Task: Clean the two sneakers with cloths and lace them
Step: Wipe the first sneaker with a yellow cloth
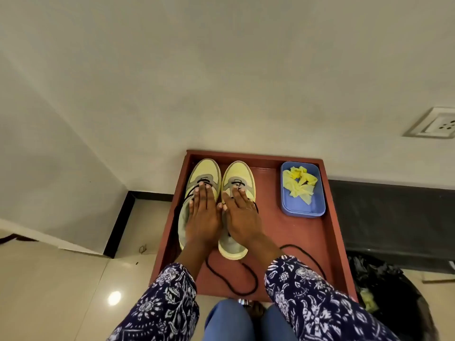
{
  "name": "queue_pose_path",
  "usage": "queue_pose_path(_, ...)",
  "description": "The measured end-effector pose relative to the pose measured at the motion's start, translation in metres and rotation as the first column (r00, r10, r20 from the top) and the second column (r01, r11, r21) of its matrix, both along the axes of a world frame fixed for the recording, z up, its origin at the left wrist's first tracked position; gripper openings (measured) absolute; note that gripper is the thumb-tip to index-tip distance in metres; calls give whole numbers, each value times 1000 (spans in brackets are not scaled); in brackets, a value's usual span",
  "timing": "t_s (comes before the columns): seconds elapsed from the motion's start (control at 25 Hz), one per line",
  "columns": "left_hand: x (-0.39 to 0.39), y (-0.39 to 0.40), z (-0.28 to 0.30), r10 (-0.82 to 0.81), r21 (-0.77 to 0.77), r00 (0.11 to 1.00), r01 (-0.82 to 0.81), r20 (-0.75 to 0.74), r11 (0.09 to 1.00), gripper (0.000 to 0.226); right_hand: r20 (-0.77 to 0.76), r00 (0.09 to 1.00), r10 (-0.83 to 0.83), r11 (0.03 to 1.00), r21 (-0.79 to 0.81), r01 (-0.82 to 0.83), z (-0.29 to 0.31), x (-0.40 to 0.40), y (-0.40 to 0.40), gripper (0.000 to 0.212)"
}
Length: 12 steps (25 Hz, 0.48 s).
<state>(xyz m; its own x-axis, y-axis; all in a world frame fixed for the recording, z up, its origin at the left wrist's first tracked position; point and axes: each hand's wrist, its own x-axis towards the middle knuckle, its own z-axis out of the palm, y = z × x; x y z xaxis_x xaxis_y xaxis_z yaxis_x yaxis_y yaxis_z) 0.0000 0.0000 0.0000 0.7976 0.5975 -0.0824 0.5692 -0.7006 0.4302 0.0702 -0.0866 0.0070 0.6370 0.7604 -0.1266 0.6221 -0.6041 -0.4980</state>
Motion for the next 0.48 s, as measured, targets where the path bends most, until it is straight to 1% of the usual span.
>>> queue_pose_path(0.04, -5, 0, 1, 8, 16, 1000, -8, -14, 1000, 58, 4, 1000, 14, 1000, -11, -14, 0, -5, 1, 48)
queue_pose_path(0.2, -20, 9, 0, -38, 41, 995, 42, -88, 998, 56, -58, 997, 56, 998, -26, -58, 2, -22, 8, 47)
queue_pose_path(0.32, -27, 19, 3, 12, 64, 996, -7, -88, 998, 49, -32, 996, 79, 996, -41, -80, 4, -30, 12, 47)
queue_pose_path(0.4, -33, 27, 0, 110, -8, 994, -110, -14, 994, 45, 3, 994, 111, 992, -66, -110, 3, -39, 14, 49)
queue_pose_path(0.48, -37, 36, -5, 249, -155, 966, -235, 75, 960, 41, -3, 988, 155, 981, -118, -154, 4, -46, 15, 51)
